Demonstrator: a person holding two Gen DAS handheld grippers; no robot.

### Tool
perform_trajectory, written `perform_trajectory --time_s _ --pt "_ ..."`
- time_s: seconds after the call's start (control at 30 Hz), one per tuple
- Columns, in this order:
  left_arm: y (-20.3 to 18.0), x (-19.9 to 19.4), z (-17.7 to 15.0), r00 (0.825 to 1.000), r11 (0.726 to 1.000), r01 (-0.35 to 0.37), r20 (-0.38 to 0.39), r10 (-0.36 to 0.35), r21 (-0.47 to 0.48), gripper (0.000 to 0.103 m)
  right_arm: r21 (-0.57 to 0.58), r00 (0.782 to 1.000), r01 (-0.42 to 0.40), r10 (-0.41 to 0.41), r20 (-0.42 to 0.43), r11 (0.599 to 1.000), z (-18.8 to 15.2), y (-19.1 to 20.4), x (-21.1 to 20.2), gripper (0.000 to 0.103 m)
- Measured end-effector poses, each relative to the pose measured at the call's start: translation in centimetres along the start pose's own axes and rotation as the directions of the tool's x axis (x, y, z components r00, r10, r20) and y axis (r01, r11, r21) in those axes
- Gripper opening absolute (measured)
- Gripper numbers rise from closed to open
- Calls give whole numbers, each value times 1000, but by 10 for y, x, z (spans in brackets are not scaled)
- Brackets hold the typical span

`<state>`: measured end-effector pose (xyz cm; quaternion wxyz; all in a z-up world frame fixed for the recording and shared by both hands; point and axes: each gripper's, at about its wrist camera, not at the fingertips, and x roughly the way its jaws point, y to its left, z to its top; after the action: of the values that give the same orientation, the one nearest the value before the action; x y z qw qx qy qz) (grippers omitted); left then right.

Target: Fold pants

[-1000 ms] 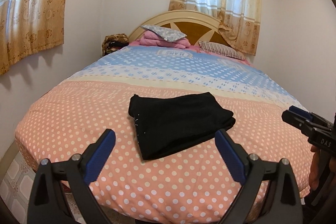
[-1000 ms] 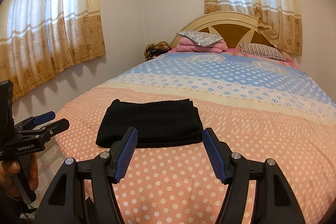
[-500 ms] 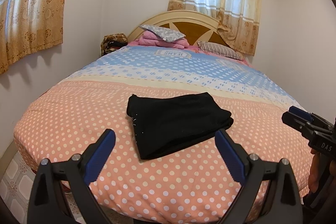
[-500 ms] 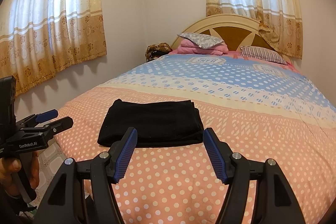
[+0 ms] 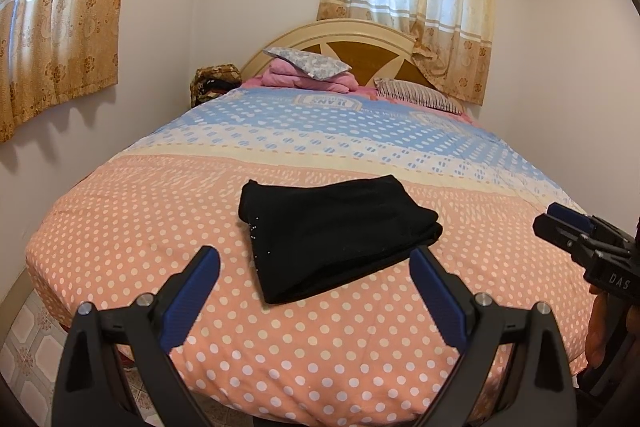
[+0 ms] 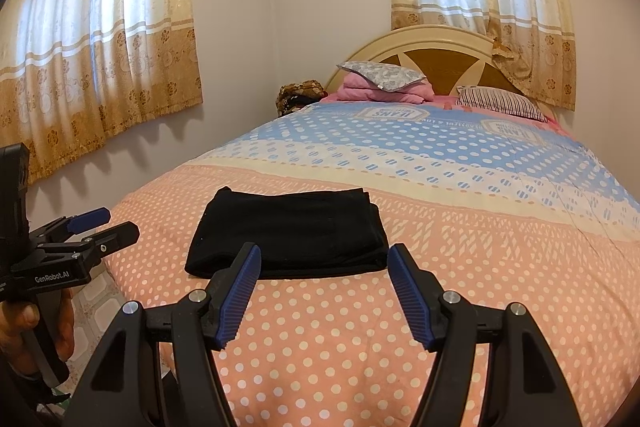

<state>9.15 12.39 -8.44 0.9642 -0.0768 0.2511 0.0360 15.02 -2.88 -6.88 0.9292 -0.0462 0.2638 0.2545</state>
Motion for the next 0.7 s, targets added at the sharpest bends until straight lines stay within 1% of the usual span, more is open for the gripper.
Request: perform_trajectory --time_s 0.43,0.57,0.7 --pt "-5 -2 -1 1000 1000 0 -2 0 3 98 2 1000 0 0 -2 1000 -3 1 0 68" --pt "-5 -1 1 1000 1000 -19 -8 19 2 103 2 1000 -1 1 -3 1000 -3 1 1 68" --pt "-4 0 1 1000 1000 -23 -18 23 7 103 0 1000 -1 1 -4 1000 -3 0 1 68"
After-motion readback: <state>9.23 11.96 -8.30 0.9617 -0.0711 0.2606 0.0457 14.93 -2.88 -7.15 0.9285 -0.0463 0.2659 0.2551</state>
